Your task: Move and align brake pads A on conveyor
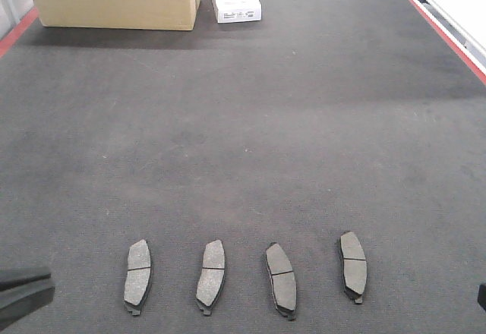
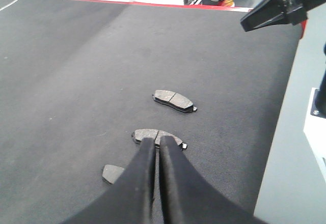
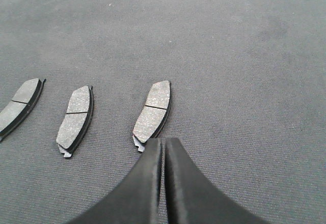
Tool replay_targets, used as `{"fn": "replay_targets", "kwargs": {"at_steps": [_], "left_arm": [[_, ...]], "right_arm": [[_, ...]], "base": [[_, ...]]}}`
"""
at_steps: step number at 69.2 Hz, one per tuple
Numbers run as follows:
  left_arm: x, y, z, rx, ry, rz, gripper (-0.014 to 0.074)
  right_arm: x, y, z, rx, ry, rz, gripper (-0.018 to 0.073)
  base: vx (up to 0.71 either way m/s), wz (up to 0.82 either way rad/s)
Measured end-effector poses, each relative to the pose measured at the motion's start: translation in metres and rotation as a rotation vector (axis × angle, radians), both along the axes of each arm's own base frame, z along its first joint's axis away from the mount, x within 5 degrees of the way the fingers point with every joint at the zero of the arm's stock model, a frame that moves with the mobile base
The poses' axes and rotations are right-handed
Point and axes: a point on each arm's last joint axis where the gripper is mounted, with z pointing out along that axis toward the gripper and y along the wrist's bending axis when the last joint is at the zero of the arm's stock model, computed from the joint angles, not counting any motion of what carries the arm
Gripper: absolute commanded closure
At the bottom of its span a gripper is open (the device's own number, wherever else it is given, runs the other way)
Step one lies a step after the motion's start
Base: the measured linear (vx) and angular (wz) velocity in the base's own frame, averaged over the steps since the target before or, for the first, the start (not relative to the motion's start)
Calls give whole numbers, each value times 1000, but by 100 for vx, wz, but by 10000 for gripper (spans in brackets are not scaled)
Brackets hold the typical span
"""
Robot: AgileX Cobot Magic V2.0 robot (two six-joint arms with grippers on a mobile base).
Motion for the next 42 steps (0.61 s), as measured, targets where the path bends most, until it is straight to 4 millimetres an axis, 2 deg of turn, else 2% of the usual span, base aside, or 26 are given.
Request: {"fn": "replay_targets", "kwargs": {"at_steps": [28, 42], "left_arm": [[0, 1, 2, -19, -12, 3, 603], [-2, 30, 6, -95, -69, 188, 603]], "right_arm": [[0, 0, 0, 0, 1, 0, 562], [0, 0, 0, -1, 1, -1, 562]], "base": [[0, 0], [0, 0]]}}
